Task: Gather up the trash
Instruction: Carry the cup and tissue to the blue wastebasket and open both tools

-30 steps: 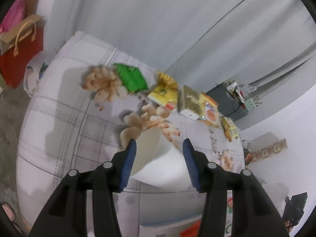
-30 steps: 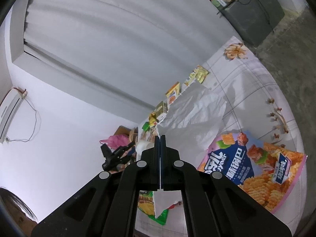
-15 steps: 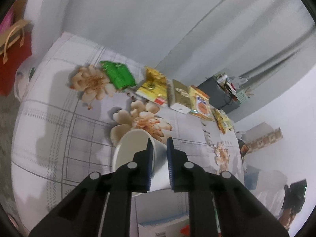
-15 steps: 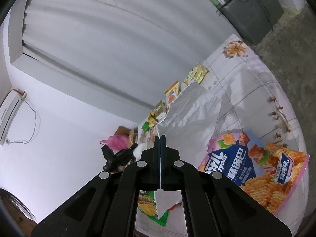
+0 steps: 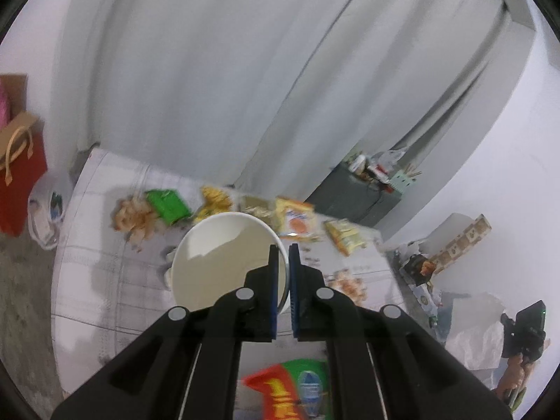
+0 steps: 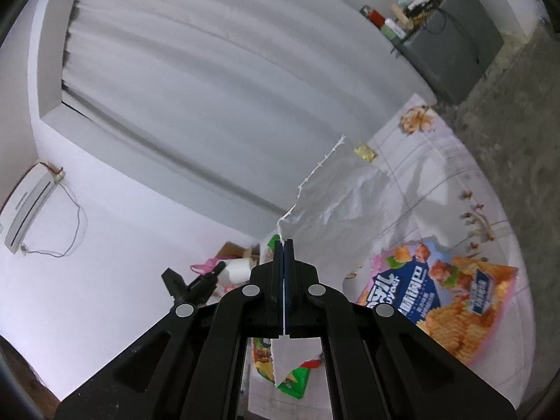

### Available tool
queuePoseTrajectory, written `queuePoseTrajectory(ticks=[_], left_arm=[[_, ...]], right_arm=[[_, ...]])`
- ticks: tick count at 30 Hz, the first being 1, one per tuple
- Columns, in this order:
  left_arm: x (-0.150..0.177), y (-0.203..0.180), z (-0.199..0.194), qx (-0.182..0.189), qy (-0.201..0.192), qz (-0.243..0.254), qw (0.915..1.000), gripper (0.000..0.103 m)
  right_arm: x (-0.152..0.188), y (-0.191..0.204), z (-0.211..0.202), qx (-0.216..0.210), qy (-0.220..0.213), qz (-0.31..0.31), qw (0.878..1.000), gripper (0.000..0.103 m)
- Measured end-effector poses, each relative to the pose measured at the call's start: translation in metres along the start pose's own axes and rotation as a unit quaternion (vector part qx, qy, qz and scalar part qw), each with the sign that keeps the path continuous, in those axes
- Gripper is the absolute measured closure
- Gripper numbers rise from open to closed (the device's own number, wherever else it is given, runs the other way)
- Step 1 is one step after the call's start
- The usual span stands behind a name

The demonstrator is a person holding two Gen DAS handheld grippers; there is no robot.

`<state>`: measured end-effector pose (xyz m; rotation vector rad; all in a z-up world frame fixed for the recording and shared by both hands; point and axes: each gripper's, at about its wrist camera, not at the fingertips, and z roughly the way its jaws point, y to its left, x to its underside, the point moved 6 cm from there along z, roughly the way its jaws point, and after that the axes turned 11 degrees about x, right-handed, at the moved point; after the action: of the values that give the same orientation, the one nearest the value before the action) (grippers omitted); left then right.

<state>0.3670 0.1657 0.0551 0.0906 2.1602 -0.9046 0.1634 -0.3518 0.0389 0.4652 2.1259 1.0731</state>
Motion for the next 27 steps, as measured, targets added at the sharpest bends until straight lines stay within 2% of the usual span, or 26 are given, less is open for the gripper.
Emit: queuePoseTrajectory(ticks=[6, 12, 15, 18, 21, 22, 24, 27], left_arm=[[0.006, -0.075, 0.005, 0.044, 0.01, 0.041, 0.9981, 0.098], [0.041, -0.176, 0.047, 0.112, 0.063, 0.095, 0.9872, 0.098], [0.072, -0.231, 0.079, 0.145, 0.105, 0.126, 0.9757, 0.098], [0.109, -0.286, 0.116, 0.18, 0.152, 0.149, 0.9606, 0.098], [0.152, -0.337, 0.155, 0.209, 0.2, 0.165, 0.9429, 0.098], [0.172, -0.358, 0.171, 0.22, 0.221, 0.173, 0.9342, 0.098], [0.199, -0.384, 0.192, 0.23, 0.247, 0.18, 0.9239, 0.098], [0.253, -0.429, 0.232, 0.242, 0.302, 0.187, 0.9031, 0.098]], right_arm=[[0.003, -0.02, -0.053, 0.002, -0.043, 0.011, 0.999, 0.103], [0.011, -0.059, -0.111, 0.014, -0.091, 0.043, 0.995, 0.103], [0.017, -0.085, -0.138, 0.024, -0.114, 0.065, 0.991, 0.103], [0.023, -0.113, -0.162, 0.036, -0.133, 0.094, 0.986, 0.103], [0.03, -0.145, -0.185, 0.059, -0.153, 0.122, 0.979, 0.103], [0.032, -0.155, -0.192, 0.068, -0.158, 0.129, 0.976, 0.103], [0.036, -0.177, -0.204, 0.093, -0.17, 0.145, 0.97, 0.103], [0.042, -0.21, -0.215, 0.121, -0.181, 0.173, 0.961, 0.103]])
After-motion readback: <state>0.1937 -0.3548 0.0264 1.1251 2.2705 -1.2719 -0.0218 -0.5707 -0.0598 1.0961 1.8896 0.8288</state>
